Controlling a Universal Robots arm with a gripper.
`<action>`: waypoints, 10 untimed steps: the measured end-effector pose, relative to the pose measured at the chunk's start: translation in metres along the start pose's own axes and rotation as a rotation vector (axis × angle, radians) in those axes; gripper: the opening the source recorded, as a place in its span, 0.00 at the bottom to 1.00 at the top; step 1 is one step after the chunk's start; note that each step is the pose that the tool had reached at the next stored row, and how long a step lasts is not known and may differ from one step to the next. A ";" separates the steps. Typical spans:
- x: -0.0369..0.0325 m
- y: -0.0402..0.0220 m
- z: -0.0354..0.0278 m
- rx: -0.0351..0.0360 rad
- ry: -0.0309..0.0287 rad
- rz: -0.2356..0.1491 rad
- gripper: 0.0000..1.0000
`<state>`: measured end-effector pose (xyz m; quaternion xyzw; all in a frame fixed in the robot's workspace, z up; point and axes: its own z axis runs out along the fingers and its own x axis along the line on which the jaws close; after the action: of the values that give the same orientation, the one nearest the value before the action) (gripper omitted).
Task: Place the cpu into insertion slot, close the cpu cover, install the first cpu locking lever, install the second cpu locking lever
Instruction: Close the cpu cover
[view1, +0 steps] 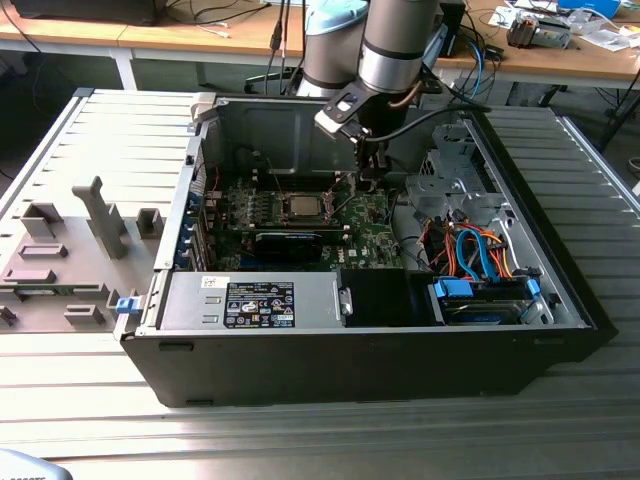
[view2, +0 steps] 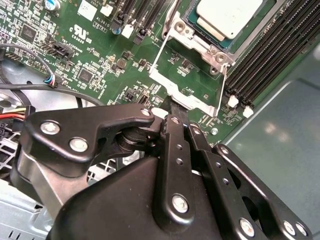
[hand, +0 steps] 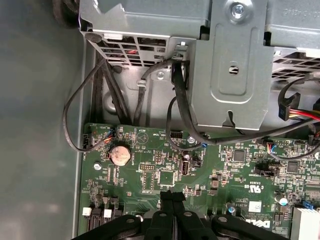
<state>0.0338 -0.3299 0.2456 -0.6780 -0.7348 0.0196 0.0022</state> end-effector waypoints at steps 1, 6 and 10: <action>0.0000 -0.0002 0.0000 0.0000 0.0000 0.000 0.11; 0.0002 -0.0020 0.0001 0.0000 0.0000 0.000 0.11; 0.0003 -0.0033 0.0002 0.0000 0.0000 0.000 0.11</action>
<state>0.0305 -0.3300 0.2455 -0.6780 -0.7348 0.0196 0.0022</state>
